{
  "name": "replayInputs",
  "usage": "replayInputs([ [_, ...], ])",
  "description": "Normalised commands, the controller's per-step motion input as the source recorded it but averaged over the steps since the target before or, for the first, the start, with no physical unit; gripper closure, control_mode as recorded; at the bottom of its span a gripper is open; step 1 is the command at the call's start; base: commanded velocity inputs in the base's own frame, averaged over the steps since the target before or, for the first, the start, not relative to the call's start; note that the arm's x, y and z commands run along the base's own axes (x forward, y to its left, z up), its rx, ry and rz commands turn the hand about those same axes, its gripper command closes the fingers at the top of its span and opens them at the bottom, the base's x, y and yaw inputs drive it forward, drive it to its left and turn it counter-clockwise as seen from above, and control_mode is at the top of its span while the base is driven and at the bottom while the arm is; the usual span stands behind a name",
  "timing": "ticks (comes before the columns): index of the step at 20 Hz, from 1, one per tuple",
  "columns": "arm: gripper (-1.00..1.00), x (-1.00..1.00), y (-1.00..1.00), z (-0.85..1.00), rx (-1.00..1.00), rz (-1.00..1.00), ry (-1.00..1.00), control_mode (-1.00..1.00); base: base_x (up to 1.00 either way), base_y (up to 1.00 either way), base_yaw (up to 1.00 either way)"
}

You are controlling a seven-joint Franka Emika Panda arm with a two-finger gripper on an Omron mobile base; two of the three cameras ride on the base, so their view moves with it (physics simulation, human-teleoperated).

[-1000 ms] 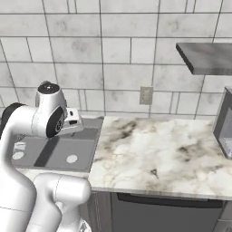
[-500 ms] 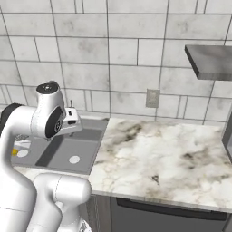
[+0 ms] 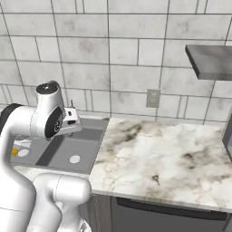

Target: Pick the tupperware and strainer and place them in the sink. Then turn on the water.

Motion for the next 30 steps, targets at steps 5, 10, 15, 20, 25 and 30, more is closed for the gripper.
replayInputs([
  [5, -1.0, 0.0, 0.0, 0.0, 0.0, 0.0, 0.0, -1.0, 0.0, 0.0, 0.0],
  [10, -1.0, 0.0, 0.0, 0.0, 0.0, 0.0, 0.0, -1.0, 0.0, 0.0, 0.0],
  [15, -1.0, 0.23, 0.05, 0.0, 0.0, 0.0, 0.02, -1.0, 0.0, 0.0, 0.0],
  [20, -1.0, 0.5, 0.01, 0.0, 0.0, 0.0, 0.11, -1.0, 0.0, 0.0, 0.0],
  [25, -1.0, 0.3, 0.01, 0.0, 0.0, -0.03, 0.0, -1.0, 0.0, 0.0, 0.0],
  [30, -1.0, 0.64, 0.25, 0.0, 0.0, -0.14, 0.0, -1.0, 0.0, 0.0, 0.0],
])
